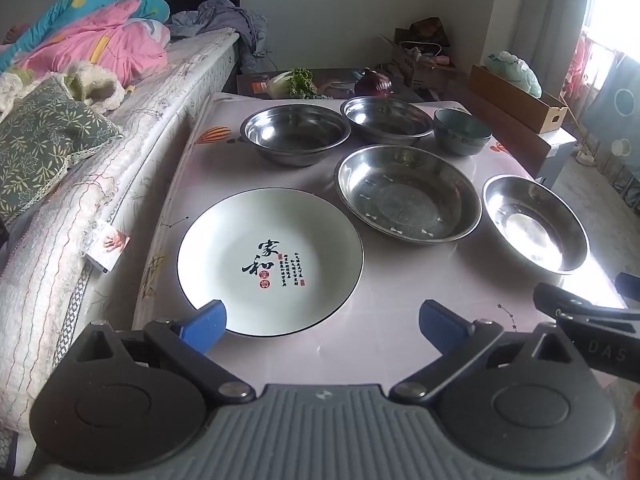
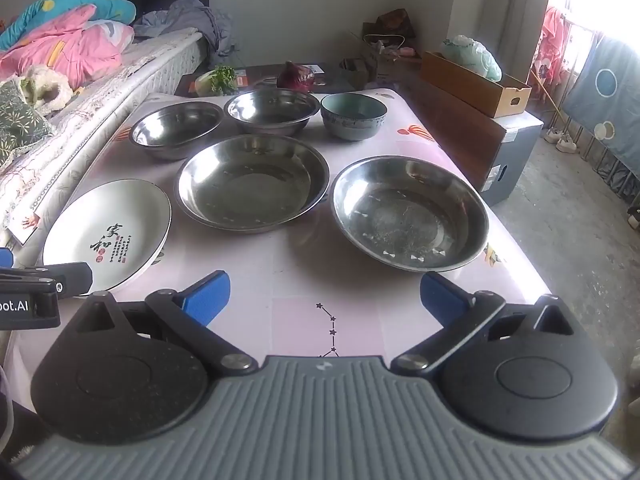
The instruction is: Organize plates and bowls
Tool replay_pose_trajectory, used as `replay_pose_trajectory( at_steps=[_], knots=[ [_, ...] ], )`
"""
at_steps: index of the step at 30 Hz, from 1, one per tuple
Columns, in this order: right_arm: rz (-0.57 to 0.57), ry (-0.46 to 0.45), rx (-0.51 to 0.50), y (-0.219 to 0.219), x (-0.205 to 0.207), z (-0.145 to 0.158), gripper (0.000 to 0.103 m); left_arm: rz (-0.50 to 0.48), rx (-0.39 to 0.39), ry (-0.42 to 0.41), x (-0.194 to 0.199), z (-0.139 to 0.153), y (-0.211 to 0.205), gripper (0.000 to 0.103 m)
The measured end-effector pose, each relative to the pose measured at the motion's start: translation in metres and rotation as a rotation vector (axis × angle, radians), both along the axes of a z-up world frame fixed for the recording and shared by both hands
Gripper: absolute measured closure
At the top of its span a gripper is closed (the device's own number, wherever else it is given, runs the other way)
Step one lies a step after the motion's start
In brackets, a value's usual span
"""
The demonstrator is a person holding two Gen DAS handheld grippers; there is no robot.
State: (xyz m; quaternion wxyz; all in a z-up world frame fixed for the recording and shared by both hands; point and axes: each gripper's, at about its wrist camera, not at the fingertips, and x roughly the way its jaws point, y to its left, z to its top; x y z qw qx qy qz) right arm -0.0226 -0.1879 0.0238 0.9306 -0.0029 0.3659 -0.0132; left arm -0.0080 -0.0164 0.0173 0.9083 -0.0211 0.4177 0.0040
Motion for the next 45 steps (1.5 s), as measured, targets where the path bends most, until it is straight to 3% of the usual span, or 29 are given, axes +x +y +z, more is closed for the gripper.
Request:
replay_pose_trajectory(
  at_steps=[45],
  knots=[
    [-0.006, 0.020, 0.003, 0.001, 0.007, -0.007, 0.001, 0.006, -0.013, 0.039, 0.007, -0.010, 0.002, 0.000]
  ],
)
